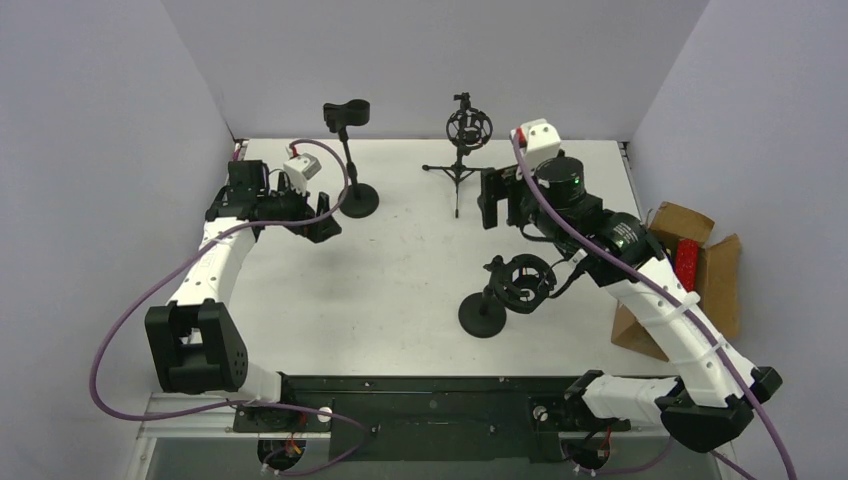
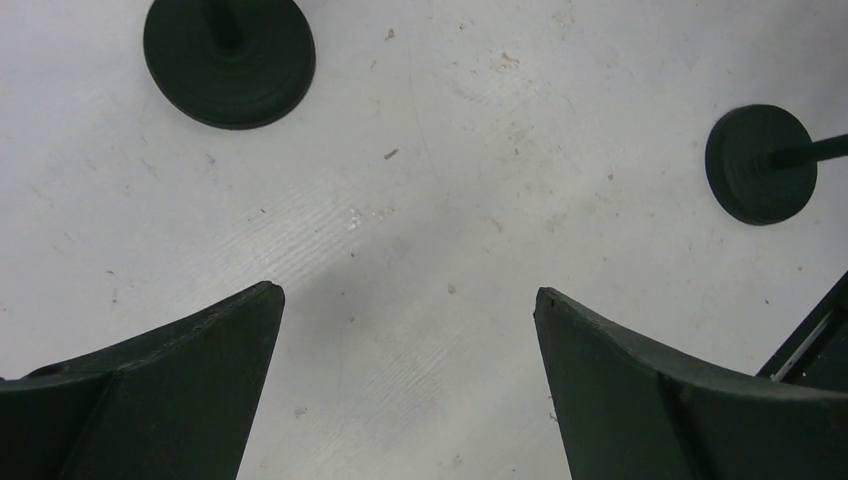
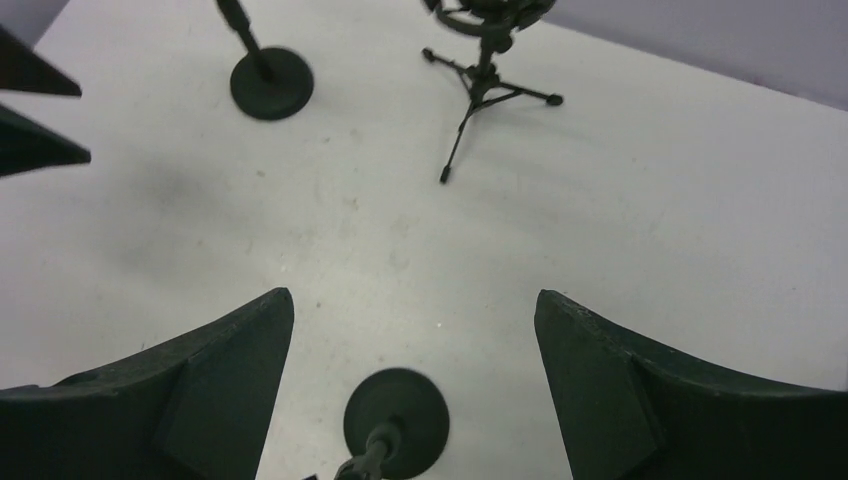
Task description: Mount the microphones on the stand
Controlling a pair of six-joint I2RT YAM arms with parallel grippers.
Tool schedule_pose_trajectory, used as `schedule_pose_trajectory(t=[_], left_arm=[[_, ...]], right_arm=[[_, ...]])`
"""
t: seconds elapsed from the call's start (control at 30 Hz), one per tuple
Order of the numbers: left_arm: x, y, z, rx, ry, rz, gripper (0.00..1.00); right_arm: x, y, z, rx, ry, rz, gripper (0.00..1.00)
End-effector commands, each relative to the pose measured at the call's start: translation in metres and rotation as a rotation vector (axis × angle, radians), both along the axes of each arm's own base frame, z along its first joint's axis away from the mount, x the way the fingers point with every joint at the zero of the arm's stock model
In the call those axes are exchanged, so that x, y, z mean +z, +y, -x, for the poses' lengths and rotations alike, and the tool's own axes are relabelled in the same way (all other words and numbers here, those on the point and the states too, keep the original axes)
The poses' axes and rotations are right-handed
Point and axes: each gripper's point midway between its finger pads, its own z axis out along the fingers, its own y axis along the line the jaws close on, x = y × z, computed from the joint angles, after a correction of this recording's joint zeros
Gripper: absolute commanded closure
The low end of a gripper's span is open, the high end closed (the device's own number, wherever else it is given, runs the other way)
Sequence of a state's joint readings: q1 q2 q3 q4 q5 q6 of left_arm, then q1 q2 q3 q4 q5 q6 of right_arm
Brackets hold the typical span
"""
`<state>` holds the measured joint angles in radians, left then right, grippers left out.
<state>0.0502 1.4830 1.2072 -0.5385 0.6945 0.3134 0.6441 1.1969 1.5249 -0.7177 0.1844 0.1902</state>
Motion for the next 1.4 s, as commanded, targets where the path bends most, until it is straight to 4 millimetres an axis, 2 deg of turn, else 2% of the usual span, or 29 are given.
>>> schedule_pose_trajectory(t=[0.0,0.03,0.17,0.43,0.73,0.87,0.93,1.07,1.2,1.37], left_arm=[[0.016,-0.009,0.023,-0.086,-0.074,-0.021,0.04],[0.017,-0.011,0.025,-0.095,-0.08,-0.022,0.04],[0.019,-0.013,0.027,-0.113,-0.088,-0.036,0.04],[0.021,-0.013,0.031,-0.149,-0.112,-0.066,0.04],[0.023,-0.015,0.03,-0.167,-0.124,-0.065,0.04],[0.026,-0.015,0.03,-0.178,-0.139,-0.07,0.04],[0.024,-0.016,0.031,-0.181,-0.134,-0.069,0.04],[0.023,-0.016,0.032,-0.188,-0.133,-0.069,0.04],[0.022,-0.016,0.032,-0.188,-0.135,-0.074,0.04],[0.023,-0.018,0.031,-0.191,-0.137,-0.068,0.04]], right_arm=[[-0.047,0.02,0.039,0.15,0.153,0.128,0.14],[-0.049,0.026,0.045,0.175,0.158,0.142,0.14],[-0.061,0.032,0.057,0.204,0.204,0.202,0.15],[-0.075,0.017,0.066,0.168,0.262,0.301,0.24],[-0.086,0.012,0.081,0.186,0.337,0.36,0.28],[-0.085,0.01,0.086,0.197,0.353,0.365,0.39],[-0.088,0.009,0.087,0.198,0.361,0.375,0.5],[-0.096,0.01,0.088,0.209,0.388,0.395,0.81],[-0.097,0.008,0.083,0.197,0.382,0.412,1.0],[-0.085,0.001,0.059,0.116,0.341,0.374,1.0]])
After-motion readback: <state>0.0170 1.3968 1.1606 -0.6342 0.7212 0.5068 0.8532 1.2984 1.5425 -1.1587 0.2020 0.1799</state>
